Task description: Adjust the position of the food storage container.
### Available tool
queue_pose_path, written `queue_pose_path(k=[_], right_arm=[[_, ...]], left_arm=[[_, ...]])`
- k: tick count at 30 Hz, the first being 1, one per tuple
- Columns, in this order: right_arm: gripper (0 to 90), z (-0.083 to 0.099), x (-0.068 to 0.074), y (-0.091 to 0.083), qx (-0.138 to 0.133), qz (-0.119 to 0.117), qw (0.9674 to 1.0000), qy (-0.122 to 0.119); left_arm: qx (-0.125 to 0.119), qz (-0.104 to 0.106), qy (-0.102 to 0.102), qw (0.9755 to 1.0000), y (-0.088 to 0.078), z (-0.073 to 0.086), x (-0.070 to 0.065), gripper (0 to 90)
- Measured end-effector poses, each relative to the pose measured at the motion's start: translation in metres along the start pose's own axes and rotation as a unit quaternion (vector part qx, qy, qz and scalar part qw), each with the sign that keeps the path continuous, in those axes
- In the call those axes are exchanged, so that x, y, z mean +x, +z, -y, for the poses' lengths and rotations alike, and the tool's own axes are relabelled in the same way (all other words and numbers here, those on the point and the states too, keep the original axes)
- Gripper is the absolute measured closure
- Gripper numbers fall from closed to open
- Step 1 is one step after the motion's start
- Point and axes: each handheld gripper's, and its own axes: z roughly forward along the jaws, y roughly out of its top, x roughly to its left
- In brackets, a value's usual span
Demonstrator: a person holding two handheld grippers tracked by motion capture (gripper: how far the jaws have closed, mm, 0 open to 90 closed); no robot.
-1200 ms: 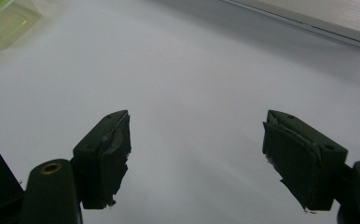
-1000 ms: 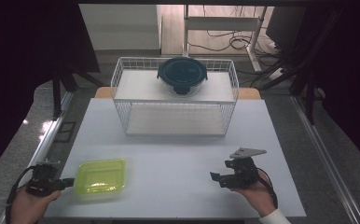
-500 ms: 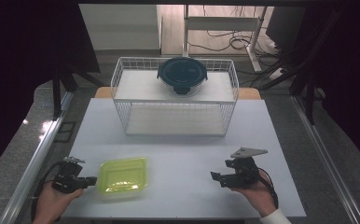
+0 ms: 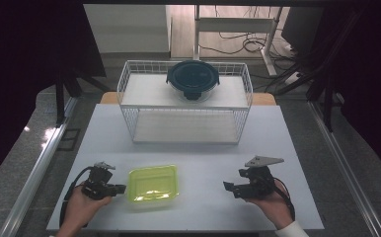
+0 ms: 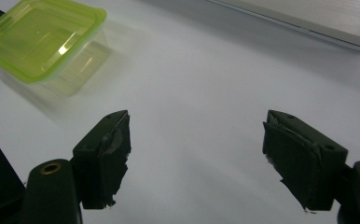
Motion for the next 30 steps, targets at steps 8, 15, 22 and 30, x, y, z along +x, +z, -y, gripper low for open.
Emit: queue_pose_path(k=[8,15,22,30], right_arm=[[22.9,0.000,-0.001,0.000,0.002,0.001,1.0000,0.000],[22.9,0.000,0.000,0.001,0.002,-0.006,1.0000,0.003],[22.9,0.001,-0.002,0.000,0.002,-0.004,1.0000,0.004],[22.9,0.001,-0.003,-0.001,0.001,-0.002,1.0000,0.004]], left_arm=[[0.007,0.009,0.019,0.9998,0.015,-0.016,-0.016,89.9],[0.010,0.017,0.042,0.9989,0.027,-0.037,-0.035,89.9],[0.016,0.027,0.057,0.9979,0.041,-0.053,-0.051,89.9],[0.026,0.034,0.068,0.9968,0.048,-0.059,-0.060,89.9]])
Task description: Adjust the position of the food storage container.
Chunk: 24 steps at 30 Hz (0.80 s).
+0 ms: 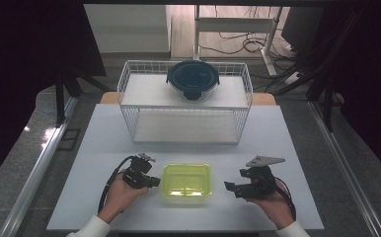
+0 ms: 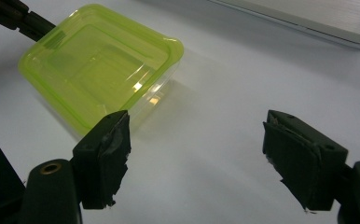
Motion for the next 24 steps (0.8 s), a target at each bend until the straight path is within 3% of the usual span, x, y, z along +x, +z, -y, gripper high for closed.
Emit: queue_pose_path(k=[5,9,11,12,16,18,24], right_arm=[[22.9,0.000,0.001,-0.001,-0.002,-0.008,1.0000,0.004],[22.9,-0.001,0.003,-0.002,-0.005,-0.008,1.0000,0.002],[22.8,-0.001,0.002,-0.001,-0.003,-0.006,1.0000,0.004],[22.7,0.000,0.001,0.000,-0.002,-0.006,1.0000,0.007],[21.1,0.000,0.001,0.002,-0.011,-0.022,0.9994,0.023],[20.3,0.000,0.002,0.003,-0.013,-0.026,0.9993,0.023],[17.1,-0.001,0.004,0.006,-0.016,-0.071,0.9969,0.031]], left_arm=[[-0.014,-0.009,-0.008,0.9998,-0.007,0.006,0.009,90.0],[-0.044,-0.023,-0.008,0.9987,-0.022,0.014,0.012,88.8],[-0.073,-0.024,-0.011,0.9970,-0.030,0.019,0.012,81.8],[-0.092,-0.023,-0.018,0.9954,-0.033,0.023,0.012,74.0],[-0.103,-0.008,-0.041,0.9939,-0.038,0.025,0.014,41.1],[-0.108,-0.002,-0.045,0.9931,-0.038,0.025,0.014,34.7],[-0.119,0.011,-0.046,0.9917,-0.039,0.025,0.014,28.6]])
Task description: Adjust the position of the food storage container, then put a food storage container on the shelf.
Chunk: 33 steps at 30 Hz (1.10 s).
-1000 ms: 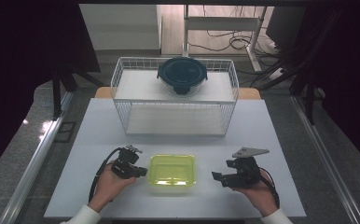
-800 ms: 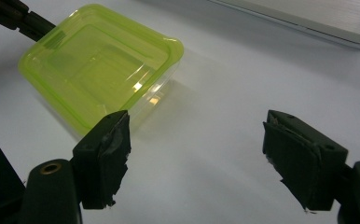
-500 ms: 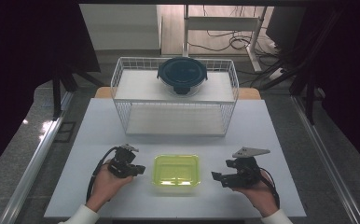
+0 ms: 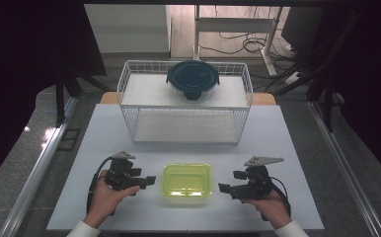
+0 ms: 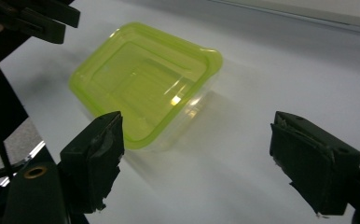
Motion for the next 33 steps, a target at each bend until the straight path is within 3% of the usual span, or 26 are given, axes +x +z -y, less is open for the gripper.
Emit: queue_pose_path(k=[4,9,11,15,28,33], right_arm=[[18.8,0.000,0.001,0.002,-0.001,-0.005,1.0000,-0.002],[20.9,0.000,-0.003,0.001,-0.010,0.004,0.9998,0.014],[21.7,-0.001,-0.003,0.002,-0.007,-0.001,0.9997,0.025],[24.1,-0.004,0.001,0.007,0.000,-0.002,0.9997,0.023],[26.8,-0.014,0.010,0.032,0.020,0.001,0.9985,0.050],[30.3,-0.018,0.013,0.038,0.019,0.003,0.9980,0.060]], left_arm=[[-0.013,0.011,-0.016,0.9997,-0.002,-0.002,0.000,24.1],[-0.020,0.028,-0.031,0.9989,0.000,0.000,0.001,24.7],[-0.018,0.035,-0.031,0.9987,0.000,0.000,0.000,25.3],[-0.017,0.045,-0.034,0.9982,0.003,-0.001,-0.001,25.5],[-0.018,0.053,-0.046,0.9973,0.007,-0.002,0.001,26.5],[-0.017,0.066,-0.055,0.9961,0.012,-0.004,0.001,28.0]])
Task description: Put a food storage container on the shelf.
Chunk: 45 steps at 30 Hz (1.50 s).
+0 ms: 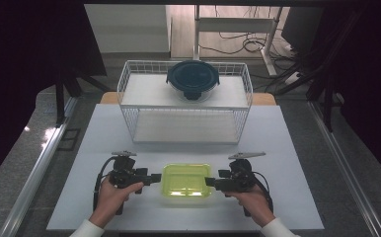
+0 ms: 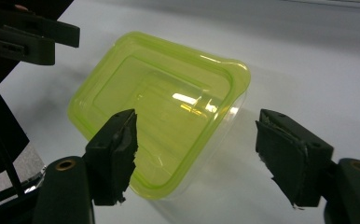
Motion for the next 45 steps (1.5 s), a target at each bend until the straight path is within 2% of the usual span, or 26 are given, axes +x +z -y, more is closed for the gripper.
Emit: queue_pose_path(k=[5,9,15,19,22,26,32,34,36,38,39,41,43,45], right_arm=[[33.8,-0.002,-0.001,0.007,0.004,-0.003,0.9998,0.018],[35.6,-0.002,-0.003,0.013,0.007,-0.006,0.9995,0.029],[39.5,-0.001,-0.008,0.016,0.013,-0.012,0.9988,0.045],[42.6,0.002,-0.014,0.020,0.015,-0.019,0.9978,0.062],[45.6,0.003,-0.018,0.022,0.018,-0.027,0.9965,0.077],[49.3,0.006,-0.023,0.026,0.022,-0.040,0.9945,0.095],[55.8,0.009,-0.028,0.029,0.025,-0.070,0.9898,0.122],[58.9,0.010,-0.030,0.030,0.027,-0.080,0.9877,0.132],[62.3,0.010,-0.030,0.030,0.029,-0.089,0.9857,0.141],[67.6,0.011,-0.031,0.031,0.030,-0.081,0.9866,0.139],[68.9,0.011,-0.031,0.031,0.031,-0.081,0.9860,0.143],[70.0,0.012,-0.031,0.030,0.032,-0.080,0.9852,0.148],[70.2,0.012,-0.032,0.029,0.028,-0.078,0.9843,0.156],[72.2,0.011,-0.032,0.027,0.026,-0.080,0.9840,0.157]], left_arm=[[0.003,0.016,-0.010,0.9998,0.008,-0.002,0.002,30.6],[0.004,0.030,-0.027,0.9992,0.013,-0.002,0.003,33.4],[-0.002,0.054,-0.057,0.9969,0.017,0.002,0.008,35.5],[0.005,0.066,-0.070,0.9954,0.021,0.004,0.010,38.5],[0.009,0.077,-0.082,0.9936,0.025,0.005,0.012,41.8],[0.014,0.100,-0.103,0.9895,0.029,0.008,0.016,46.2],[0.021,0.122,-0.116,0.9855,0.033,0.011,0.018,53.7],[0.023,0.123,-0.121,0.9848,0.034,0.011,0.018,57.3],[0.024,0.129,-0.129,0.9830,0.035,0.012,0.020,62.4],[0.027,0.134,-0.135,0.9814,0.037,0.013,0.020,66.6],[0.028,0.134,-0.138,0.9809,0.038,0.013,0.020,68.6],[0.028,0.127,-0.136,0.9821,0.038,0.013,0.018,71.4],[0.028,0.131,-0.139,0.9813,0.038,0.013,0.018,73.4],[0.028,0.129,-0.138,0.9815,0.037,0.013,0.018,75.8]])
